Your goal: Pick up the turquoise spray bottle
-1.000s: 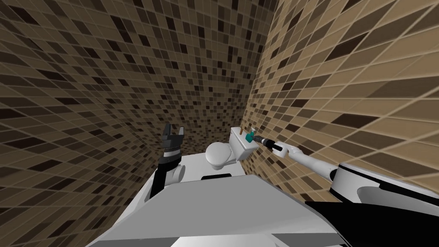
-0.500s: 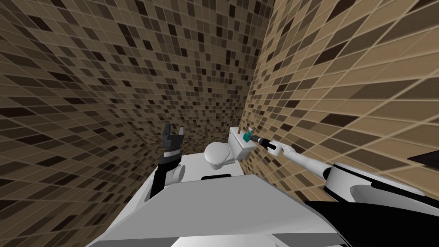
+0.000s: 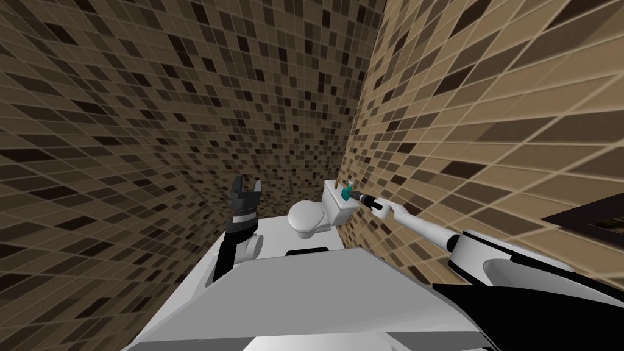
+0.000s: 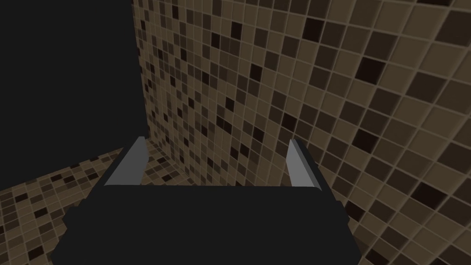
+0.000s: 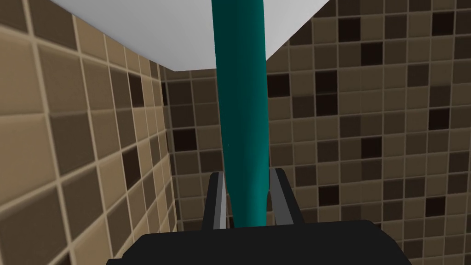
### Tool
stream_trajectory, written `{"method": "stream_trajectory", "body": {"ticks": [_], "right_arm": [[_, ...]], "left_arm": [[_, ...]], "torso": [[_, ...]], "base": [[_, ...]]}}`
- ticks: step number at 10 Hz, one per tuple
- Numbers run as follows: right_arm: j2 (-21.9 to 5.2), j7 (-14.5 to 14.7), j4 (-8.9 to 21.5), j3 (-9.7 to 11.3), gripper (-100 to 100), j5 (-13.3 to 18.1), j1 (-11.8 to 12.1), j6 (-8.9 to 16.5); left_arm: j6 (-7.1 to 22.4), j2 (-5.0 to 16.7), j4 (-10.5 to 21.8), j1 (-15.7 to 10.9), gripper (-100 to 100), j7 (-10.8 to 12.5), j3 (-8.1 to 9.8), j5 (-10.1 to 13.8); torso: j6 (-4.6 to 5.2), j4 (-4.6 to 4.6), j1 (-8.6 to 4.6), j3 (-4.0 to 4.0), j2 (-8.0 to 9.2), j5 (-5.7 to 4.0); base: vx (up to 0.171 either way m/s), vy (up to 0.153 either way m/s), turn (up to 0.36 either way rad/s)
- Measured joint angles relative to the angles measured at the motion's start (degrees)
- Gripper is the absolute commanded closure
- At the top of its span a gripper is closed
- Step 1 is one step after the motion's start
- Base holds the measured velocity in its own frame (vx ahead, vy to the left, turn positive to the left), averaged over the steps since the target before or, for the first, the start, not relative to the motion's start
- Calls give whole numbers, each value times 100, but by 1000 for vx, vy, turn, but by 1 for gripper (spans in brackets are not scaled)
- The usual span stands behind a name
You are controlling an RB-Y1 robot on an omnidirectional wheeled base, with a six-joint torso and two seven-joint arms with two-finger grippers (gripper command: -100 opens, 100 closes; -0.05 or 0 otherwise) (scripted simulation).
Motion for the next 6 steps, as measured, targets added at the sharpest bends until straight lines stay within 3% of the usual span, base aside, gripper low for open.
{"method": "stream_trajectory", "body": {"ticks": [1,3,4,6], "right_arm": [[22,-14,-229,-42,100,51,25,159],[83,-10,-324,-30,100,85,-20,463],[157,-54,-437,31,100,165,-159,627],[268,-60,-720,-10,100,257,-178,961]], "left_arm": [[0,0,0,0,0,0,0,0],[0,-1,0,1,0,0,-1,0],[0,0,0,0,0,0,0,0],[0,0,0,1,0,0,0,0]], "torso": [[5,3,-9,5,5,-1],[11,-4,16,-11,-20,5],[-1,1,6,-3,-8,5],[14,1,3,-1,-6,4]], "base": [[-25,-68,18],[-29,-53,-7],[-79,-125,58],[-16,-46,3]]}}
